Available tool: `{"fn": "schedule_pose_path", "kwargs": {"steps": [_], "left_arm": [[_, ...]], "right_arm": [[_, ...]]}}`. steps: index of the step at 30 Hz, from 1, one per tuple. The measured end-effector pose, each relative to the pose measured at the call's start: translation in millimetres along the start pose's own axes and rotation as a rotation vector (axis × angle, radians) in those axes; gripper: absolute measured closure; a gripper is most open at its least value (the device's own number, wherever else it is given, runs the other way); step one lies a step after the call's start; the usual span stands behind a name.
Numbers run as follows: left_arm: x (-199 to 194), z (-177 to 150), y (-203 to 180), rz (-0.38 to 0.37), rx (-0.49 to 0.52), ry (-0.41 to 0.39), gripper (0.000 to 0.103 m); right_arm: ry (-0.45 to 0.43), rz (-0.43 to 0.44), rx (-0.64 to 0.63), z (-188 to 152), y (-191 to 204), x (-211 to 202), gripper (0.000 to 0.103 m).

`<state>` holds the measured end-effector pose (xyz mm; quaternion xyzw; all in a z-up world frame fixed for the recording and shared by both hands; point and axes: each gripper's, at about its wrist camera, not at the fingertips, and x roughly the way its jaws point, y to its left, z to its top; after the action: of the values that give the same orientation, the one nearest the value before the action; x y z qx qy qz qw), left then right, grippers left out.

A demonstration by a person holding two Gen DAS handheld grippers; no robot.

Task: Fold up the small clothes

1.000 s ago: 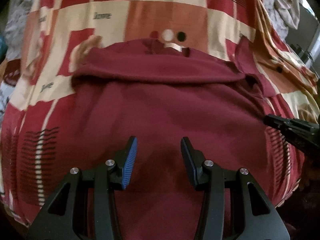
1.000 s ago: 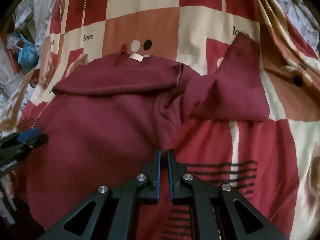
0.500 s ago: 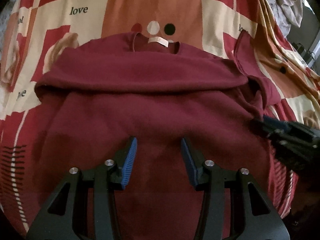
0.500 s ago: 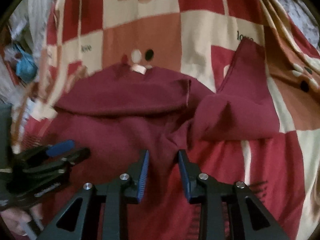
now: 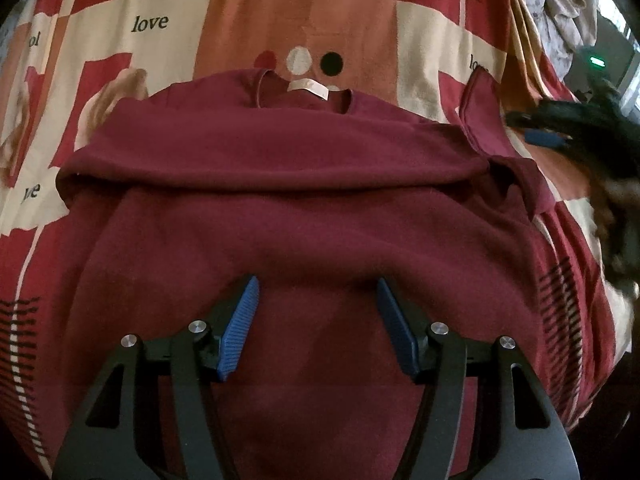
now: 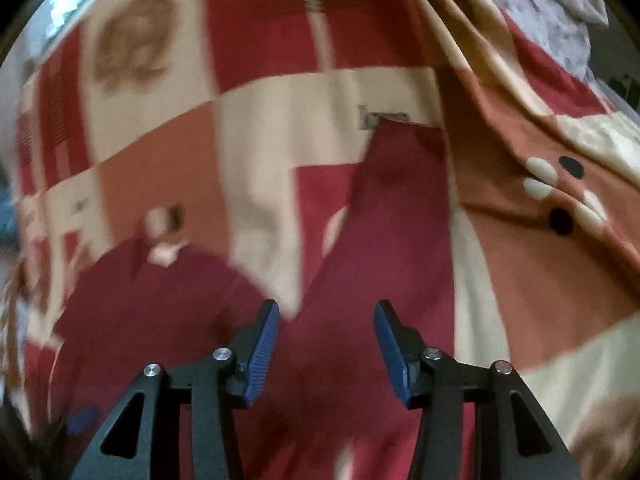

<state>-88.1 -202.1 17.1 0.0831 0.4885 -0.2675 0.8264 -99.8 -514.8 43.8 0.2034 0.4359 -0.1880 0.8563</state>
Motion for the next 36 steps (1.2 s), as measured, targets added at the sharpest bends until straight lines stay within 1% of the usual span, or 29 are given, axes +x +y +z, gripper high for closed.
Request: {"fn": "schedule_pose_path", "kwargs": {"steps": [2, 5, 8, 13, 15, 16, 18, 19, 23, 24, 27, 29, 30, 31, 32, 34, 36], "left_arm": [[1, -1, -1, 0.003, 0.012, -0.005, 0.040], [3, -1, -2, 0.003, 0.025, -0.006, 0.039], [4, 0, -1, -0.004, 0.036, -0.002, 0.039], [6, 1, -1, -0.012, 0.040, 0.001, 0.039], [6, 1, -2, -0.014, 0.044, 0.001, 0.039], [6, 1, -1, -0.015, 0.042, 0.001, 0.039], [6, 2, -1, -0.020, 0.036, 0.003, 0.039], [5, 2, 0, -0.024, 0.031, 0.003, 0.039], [3, 4, 5, -0.043, -0.004, 0.006, 0.039], [2, 5, 6, -0.047, -0.009, 0.006, 0.039], [-1, 6, 8, -0.049, -0.013, 0.006, 0.039], [-4, 8, 11, -0.049, -0.016, 0.000, 0.039], [-7, 9, 13, -0.048, -0.019, -0.008, 0.039], [-10, 10, 16, -0.045, -0.025, -0.018, 0.039], [-13, 11, 21, -0.041, -0.036, -0.033, 0.039], [-19, 15, 30, -0.034, -0.066, -0.055, 0.039], [-22, 18, 43, -0.025, -0.115, -0.069, 0.039]], "right_arm": [[0.014, -0.018, 0.026, 16, -4, 23, 0.056], [0.020, -0.082, 0.036, 36, -5, 49, 0.056], [0.056, -0.103, 0.043, 48, -3, 74, 0.056], [0.092, -0.148, 0.037, 57, -3, 98, 0.067], [0.092, -0.147, 0.048, 57, -7, 100, 0.076], [0.088, -0.142, 0.053, 57, -9, 100, 0.079], [0.076, -0.109, 0.058, 57, -14, 93, 0.090], [0.067, -0.101, 0.060, 56, -16, 89, 0.093], [0.024, -0.070, 0.060, 56, -23, 64, 0.094], [0.019, -0.057, 0.062, 57, -24, 59, 0.096], [0.001, -0.010, 0.060, 58, -20, 43, 0.096], [-0.018, 0.033, 0.044, 56, -11, 28, 0.096], [-0.029, 0.056, 0.029, 56, -5, 19, 0.099], [-0.041, 0.103, 0.013, 55, 3, 8, 0.101], [-0.049, 0.132, 0.002, 55, 10, 0, 0.101], [-0.081, 0.183, -0.070, 53, 35, -21, 0.101], [-0.109, 0.182, -0.137, 40, 54, -36, 0.101]]}}
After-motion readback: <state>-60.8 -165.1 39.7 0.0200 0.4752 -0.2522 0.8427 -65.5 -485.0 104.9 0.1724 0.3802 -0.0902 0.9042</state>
